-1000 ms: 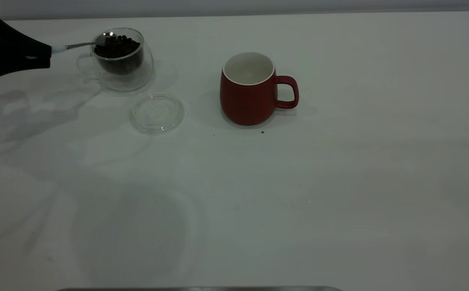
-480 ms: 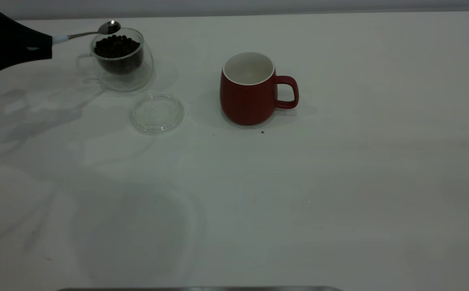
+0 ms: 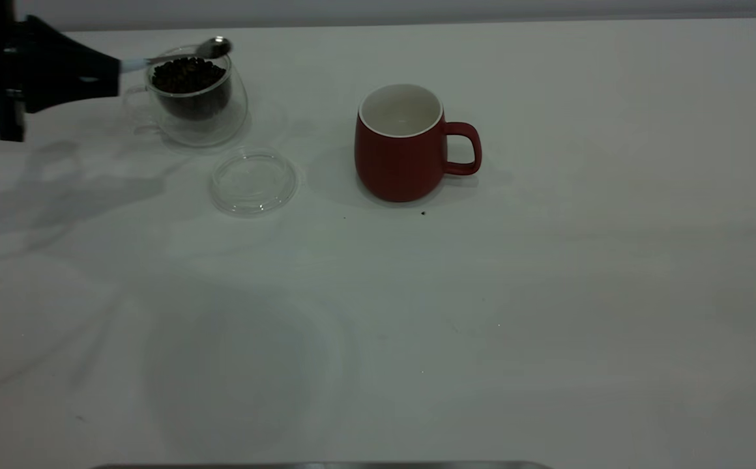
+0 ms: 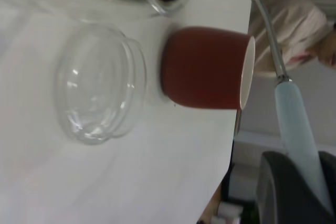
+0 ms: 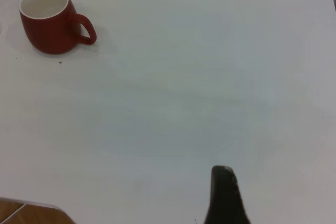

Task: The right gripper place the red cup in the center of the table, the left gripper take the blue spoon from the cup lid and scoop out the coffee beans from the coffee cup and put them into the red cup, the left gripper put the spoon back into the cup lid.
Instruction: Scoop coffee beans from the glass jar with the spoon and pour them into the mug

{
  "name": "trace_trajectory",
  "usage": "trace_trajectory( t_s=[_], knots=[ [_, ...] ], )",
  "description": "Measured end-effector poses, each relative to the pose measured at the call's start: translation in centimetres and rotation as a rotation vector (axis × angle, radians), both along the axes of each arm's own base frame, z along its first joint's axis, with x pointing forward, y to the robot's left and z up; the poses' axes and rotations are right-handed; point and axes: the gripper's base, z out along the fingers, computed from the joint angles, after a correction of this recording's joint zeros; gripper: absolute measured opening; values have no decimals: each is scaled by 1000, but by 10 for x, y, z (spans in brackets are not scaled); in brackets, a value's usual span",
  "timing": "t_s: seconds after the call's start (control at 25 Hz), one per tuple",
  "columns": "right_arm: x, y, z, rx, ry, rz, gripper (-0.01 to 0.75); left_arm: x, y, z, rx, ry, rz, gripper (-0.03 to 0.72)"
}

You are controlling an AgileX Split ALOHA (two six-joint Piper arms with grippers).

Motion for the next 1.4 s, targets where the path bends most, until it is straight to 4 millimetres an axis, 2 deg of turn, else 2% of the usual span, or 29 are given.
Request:
trace_trajectory(
  t_s=[0.4, 0.92, 1.08, 1.4],
  knots=[
    [0, 0, 0, 0, 0, 0, 550, 2, -60, 1, -11, -1, -135, 123],
    [0, 0, 0, 0, 0, 0, 550, -5, -127, 1, -12, -4, -268, 123],
    [0, 0, 0, 0, 0, 0, 550, -3, -134, -2, 20, -11, -243, 123],
    [0, 0, 0, 0, 0, 0, 550, -1, -133, -6, 74, -37, -236, 123]
  ],
)
